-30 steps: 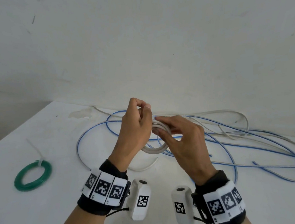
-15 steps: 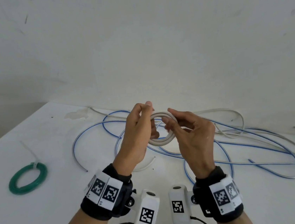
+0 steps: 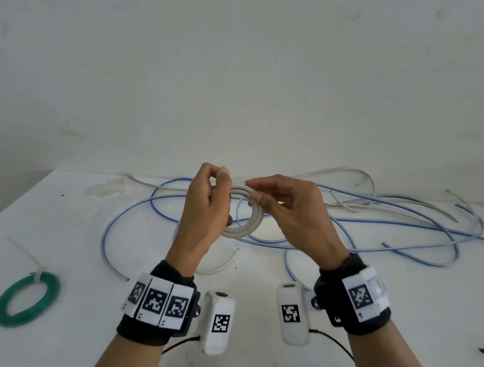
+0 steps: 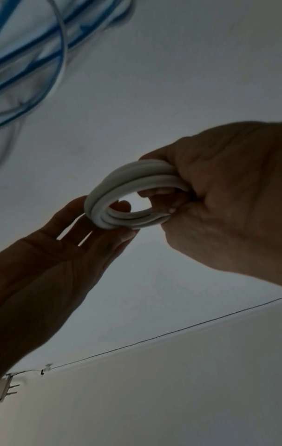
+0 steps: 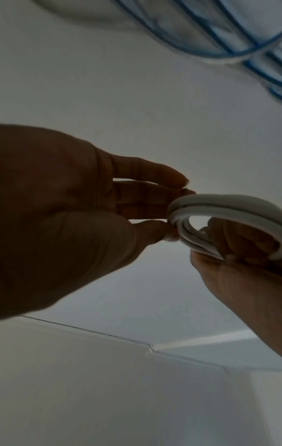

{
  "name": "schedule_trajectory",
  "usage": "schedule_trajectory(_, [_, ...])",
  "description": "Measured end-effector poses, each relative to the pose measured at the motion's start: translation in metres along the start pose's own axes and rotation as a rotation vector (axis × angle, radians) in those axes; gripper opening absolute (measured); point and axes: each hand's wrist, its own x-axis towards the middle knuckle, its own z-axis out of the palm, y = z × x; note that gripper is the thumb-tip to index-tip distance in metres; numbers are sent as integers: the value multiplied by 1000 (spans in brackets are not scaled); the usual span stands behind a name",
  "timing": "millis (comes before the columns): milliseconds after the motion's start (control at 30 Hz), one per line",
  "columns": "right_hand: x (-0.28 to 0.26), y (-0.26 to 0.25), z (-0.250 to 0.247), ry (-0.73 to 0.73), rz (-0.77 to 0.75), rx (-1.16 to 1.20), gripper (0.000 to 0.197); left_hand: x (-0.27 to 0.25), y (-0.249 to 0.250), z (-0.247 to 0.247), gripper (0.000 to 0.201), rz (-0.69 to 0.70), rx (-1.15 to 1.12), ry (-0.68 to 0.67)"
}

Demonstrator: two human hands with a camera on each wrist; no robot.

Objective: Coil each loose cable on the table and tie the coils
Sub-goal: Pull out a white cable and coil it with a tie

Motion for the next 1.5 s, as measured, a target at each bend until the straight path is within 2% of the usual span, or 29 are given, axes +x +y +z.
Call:
schedule_trajectory(100, [-5,8,-18,-8,122,50,14,-6,-4,12,30,-13,-58,-142])
schedule_trajectory(167, [-15,12,-37,-71,210,36,19,-14,-10,23,28,-49,-93,-258])
schedule_trajectory(267, [-36,14,-75,-149,329,-25,22,-31,-16,50,25,-108,-142,-438])
schedule_trajectory(333, [-54,14,-113,-137,445,-93,17,-46,-17,70,26,-113,-108,-557])
schedule_trajectory(433, [-86,17,-176,-167,649,-448,7,-73,-18,92,26,-134,-15,-640])
schedule_trajectory(567, [-135,23,-248,-243,953,-958,28,-98,-19,111,26,-230,-59,-676])
schedule_trajectory(633, [-157,22,-267,-320,1075,-1086,37,-106,-16,119,24,-229,-83,-700])
schedule_trajectory(700, [-173,21,-272,-356,1116,-1145,37,-111,-12,123,24,-207,-81,-714])
schedule_trajectory(833, [-180,30,-263,-398,1109,-1165,33,-115,-9,126,25,-161,-72,-709])
schedule_trajectory(933, [-176,42,-263,-379,1084,-1190,13,-112,-11,124,24,-156,-83,-692])
schedule_trajectory(1033, [-170,50,-265,-358,1063,-1226,20,-105,-14,121,25,-160,-86,-650])
schedule_trajectory(1100, [-162,47,-262,-315,988,-1263,17,-99,-16,119,24,-171,-99,-615])
schedule_trajectory(1167, [-144,35,-253,-196,829,-1226,16,-92,-18,115,24,-184,-132,-576])
schedule_trajectory(1267, [-104,9,-212,22,499,-920,12,-78,-24,106,25,-196,-169,-490])
schedule_trajectory(1333, [-78,-10,-169,117,337,-528,13,-67,-30,97,25,-204,-191,-402])
schedule_trajectory(1433, [-49,-26,-110,107,273,47,4,-48,-35,79,23,-220,-239,-277])
schedule_trajectory(1500, [-35,-24,-79,49,286,262,4,-36,-37,67,23,-215,-232,-192])
